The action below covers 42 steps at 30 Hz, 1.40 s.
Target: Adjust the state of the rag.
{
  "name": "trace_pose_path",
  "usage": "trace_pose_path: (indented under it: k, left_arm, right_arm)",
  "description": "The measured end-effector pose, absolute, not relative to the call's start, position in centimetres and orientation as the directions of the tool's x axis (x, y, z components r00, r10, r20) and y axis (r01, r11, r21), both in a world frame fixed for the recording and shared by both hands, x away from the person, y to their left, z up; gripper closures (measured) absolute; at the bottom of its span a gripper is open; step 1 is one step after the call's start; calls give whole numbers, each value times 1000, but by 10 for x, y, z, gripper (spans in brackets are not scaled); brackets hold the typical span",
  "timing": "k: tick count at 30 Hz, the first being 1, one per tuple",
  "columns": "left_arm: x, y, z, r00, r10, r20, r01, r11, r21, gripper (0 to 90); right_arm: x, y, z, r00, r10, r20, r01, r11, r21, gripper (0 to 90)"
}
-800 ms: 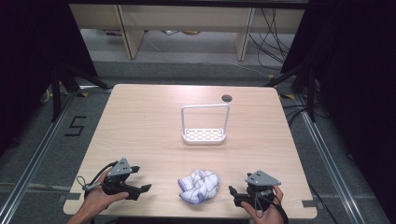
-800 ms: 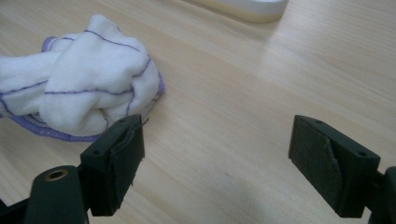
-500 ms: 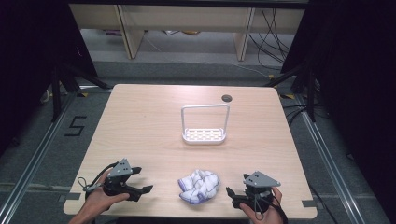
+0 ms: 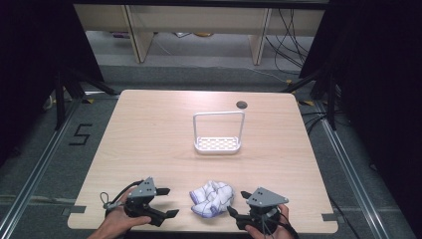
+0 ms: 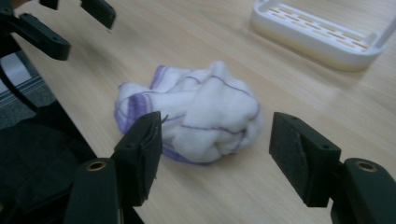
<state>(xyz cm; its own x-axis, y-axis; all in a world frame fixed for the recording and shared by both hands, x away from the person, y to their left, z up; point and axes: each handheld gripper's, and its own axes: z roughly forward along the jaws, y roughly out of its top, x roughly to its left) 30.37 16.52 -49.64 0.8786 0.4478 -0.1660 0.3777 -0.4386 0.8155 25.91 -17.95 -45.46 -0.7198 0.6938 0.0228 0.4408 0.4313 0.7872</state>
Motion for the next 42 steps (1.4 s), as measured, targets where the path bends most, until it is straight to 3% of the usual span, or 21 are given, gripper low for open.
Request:
trace_pose_path:
  k: [15, 23, 24, 27, 29, 30, 33, 42]
  left_arm:
    - [303, 124, -505, 932, 344, -115, 297, -539, 788, 366]
    - [304, 111, -510, 942, 323, -96, 267, -539, 799, 538]
    - [306, 110, -509, 954, 292, -68, 230, -567, 791, 575]
    - [307, 108, -510, 954, 286, -92, 241, -547, 802, 699]
    - [310, 110, -508, 954, 284, -93, 240, -544, 804, 794]
    - [312, 112, -505, 949, 300, -95, 247, -523, 816, 830]
    - [313, 116, -495, 949, 303, -89, 242, -518, 821, 857]
    - [315, 122, -458, 948, 315, -45, 195, -462, 865, 862]
  right_arm:
    - [257, -153, -457, -769, 639, -11, 405, 501, 765, 552]
    - [257, -142, -462, -790, 612, -15, 393, 526, 755, 608]
    - [258, -139, -464, -799, 601, -28, 380, 540, 751, 630]
    - [257, -136, -465, -788, 615, -14, 404, 534, 743, 653]
    - [260, -135, -468, -805, 592, -39, 373, 556, 742, 705]
    - [261, -135, -469, -810, 585, -39, 372, 564, 737, 788]
    - [263, -138, -466, -814, 577, -63, 342, 564, 752, 883]
    - [268, -152, -448, -803, 589, -92, 309, 544, 780, 896]
